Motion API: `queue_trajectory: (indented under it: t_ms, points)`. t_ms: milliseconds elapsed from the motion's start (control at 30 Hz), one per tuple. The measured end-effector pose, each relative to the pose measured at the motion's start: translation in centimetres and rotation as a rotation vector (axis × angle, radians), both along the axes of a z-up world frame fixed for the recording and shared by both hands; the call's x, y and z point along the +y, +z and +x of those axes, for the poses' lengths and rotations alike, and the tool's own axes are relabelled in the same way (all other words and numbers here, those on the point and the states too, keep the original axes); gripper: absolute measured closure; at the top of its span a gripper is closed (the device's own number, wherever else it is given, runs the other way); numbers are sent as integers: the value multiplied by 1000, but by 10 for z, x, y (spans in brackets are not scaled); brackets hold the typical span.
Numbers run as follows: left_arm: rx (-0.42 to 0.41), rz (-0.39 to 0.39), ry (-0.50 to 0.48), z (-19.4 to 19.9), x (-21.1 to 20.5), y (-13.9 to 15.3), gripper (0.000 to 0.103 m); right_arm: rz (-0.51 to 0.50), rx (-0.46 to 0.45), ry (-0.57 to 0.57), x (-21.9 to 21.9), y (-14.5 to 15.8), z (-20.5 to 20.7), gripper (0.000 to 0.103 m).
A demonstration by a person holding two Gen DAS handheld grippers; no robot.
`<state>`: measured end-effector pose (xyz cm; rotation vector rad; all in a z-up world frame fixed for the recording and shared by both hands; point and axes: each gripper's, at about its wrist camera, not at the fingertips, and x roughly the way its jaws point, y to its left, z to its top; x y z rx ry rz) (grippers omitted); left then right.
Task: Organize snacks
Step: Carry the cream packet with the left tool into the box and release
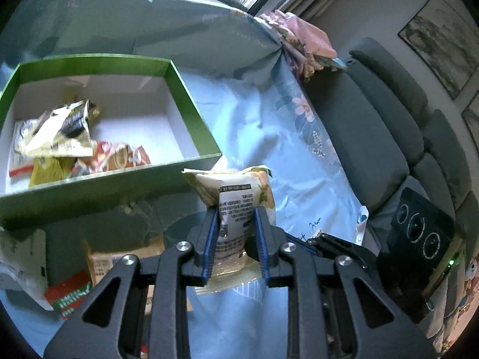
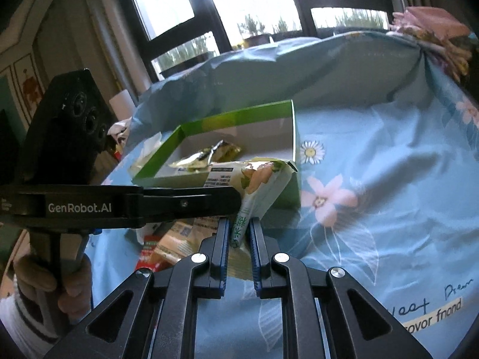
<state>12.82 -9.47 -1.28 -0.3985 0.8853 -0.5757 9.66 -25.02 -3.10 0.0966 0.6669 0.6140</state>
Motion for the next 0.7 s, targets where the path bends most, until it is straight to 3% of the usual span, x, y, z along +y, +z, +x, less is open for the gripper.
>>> queue_trajectory:
  t_ms: [700]
  points:
    - [-118,13,137,21,63,37,79,-7,-96,99,62,34,38,88]
